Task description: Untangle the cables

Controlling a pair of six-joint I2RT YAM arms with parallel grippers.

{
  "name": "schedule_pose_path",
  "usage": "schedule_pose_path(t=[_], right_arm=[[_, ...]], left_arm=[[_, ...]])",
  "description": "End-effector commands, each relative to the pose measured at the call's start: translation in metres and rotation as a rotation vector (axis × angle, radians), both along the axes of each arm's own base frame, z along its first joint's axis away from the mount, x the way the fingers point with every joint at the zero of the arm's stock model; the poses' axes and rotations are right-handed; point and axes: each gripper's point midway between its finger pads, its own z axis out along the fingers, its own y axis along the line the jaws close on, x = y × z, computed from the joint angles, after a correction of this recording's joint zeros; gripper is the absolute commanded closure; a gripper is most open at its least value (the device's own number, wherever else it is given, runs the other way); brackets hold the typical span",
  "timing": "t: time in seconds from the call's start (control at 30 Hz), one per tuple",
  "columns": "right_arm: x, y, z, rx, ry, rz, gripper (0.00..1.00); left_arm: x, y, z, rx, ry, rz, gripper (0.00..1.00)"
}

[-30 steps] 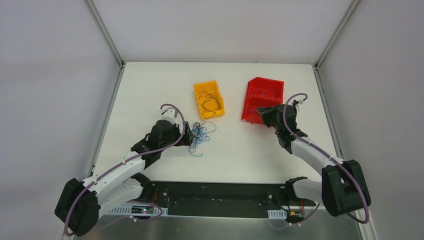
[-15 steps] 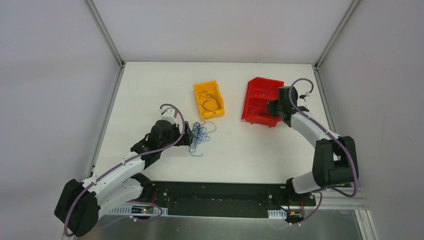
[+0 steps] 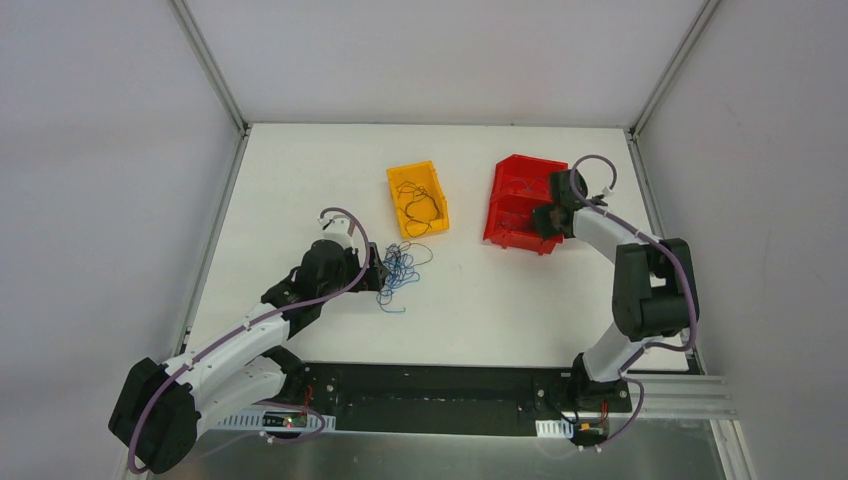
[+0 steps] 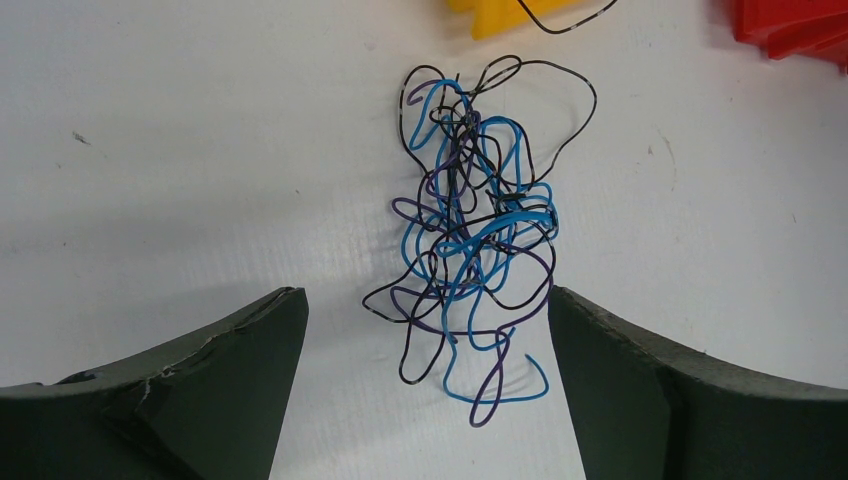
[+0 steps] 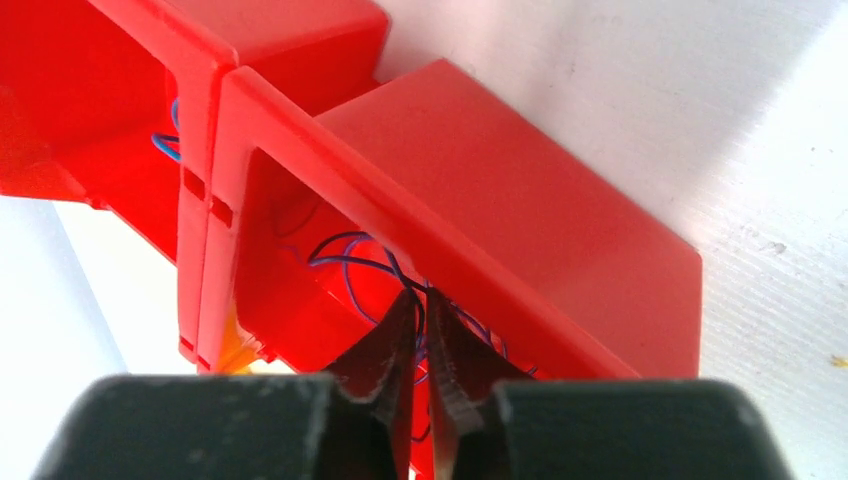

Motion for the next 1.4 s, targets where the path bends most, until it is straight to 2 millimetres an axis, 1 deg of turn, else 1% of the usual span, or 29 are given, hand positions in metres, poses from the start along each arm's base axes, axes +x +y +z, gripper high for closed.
schedule_pose_path(t=[0.0, 0.07, 0.1, 0.2, 0.37, 0.4, 0.47, 0.5, 0.53, 0.63, 0.8, 0.87, 1.03, 1.17, 1.23, 1.27, 1.3, 1.37], right_arm=[[0.003, -0.006, 0.046, -0.025, -0.087, 0.009, 0.8], [0.001, -0.008, 0.06, -0.033, -0.119, 0.018, 0.72], [-0.001, -0.008, 0.069, -0.035, -0.139, 0.023, 0.7], [-0.007, -0.009, 0.087, -0.04, -0.18, 0.033, 0.58], [-0.021, -0.011, 0.11, -0.046, -0.239, 0.058, 0.4], [-0.023, -0.011, 0.115, -0.051, -0.254, 0.073, 0.39], [-0.028, -0.009, 0.124, -0.065, -0.285, 0.121, 0.32], [-0.031, -0.007, 0.128, -0.083, -0.302, 0.169, 0.28], [-0.033, -0.004, 0.137, -0.095, -0.34, 0.217, 0.26], [-0.043, 0.01, 0.148, -0.114, -0.413, 0.374, 0.17], [-0.066, 0.036, 0.153, -0.085, -0.503, 0.603, 0.02], [-0.076, 0.043, 0.151, -0.073, -0.519, 0.667, 0.01], [-0.1, 0.058, 0.148, -0.041, -0.544, 0.791, 0.01], [-0.112, 0.063, 0.151, -0.03, -0.575, 0.819, 0.01], [-0.115, 0.064, 0.151, -0.019, -0.587, 0.818, 0.01], [-0.116, 0.066, 0.15, -0.009, -0.589, 0.818, 0.02], [-0.116, 0.067, 0.151, 0.0, -0.596, 0.818, 0.03], [-0.118, 0.072, 0.15, 0.02, -0.595, 0.827, 0.04]], left_arm=[[0.002, -0.004, 0.007, 0.0, -0.03, -0.019, 0.07], [0.002, -0.005, 0.006, 0.0, -0.026, -0.021, 0.07], [0.002, -0.005, 0.006, 0.0, -0.025, -0.021, 0.07], [0.002, -0.005, 0.006, -0.001, -0.023, -0.023, 0.06], [0.002, -0.006, 0.005, -0.001, -0.02, -0.027, 0.06], [0.002, -0.006, 0.005, -0.001, -0.019, -0.027, 0.06], [0.001, -0.007, 0.004, -0.001, -0.018, -0.031, 0.06], [0.001, -0.007, 0.003, -0.001, -0.015, -0.034, 0.06], [0.0, -0.008, 0.003, -0.001, -0.013, -0.038, 0.05], [0.0, -0.01, -0.001, 0.003, 0.006, -0.053, 0.05], [0.001, -0.017, -0.008, 0.013, 0.044, -0.081, 0.03], [0.001, -0.02, -0.01, 0.017, 0.055, -0.092, 0.01], [0.006, -0.025, -0.015, 0.038, 0.081, -0.105, 0.01], [0.002, -0.033, -0.026, 0.047, 0.135, -0.144, 0.02], [0.002, -0.034, -0.029, 0.053, 0.154, -0.152, 0.06], [0.001, -0.035, -0.03, 0.056, 0.16, -0.158, 0.09], [0.001, -0.036, -0.031, 0.058, 0.166, -0.164, 0.19], [0.0, -0.039, -0.031, 0.053, 0.171, -0.183, 0.47]])
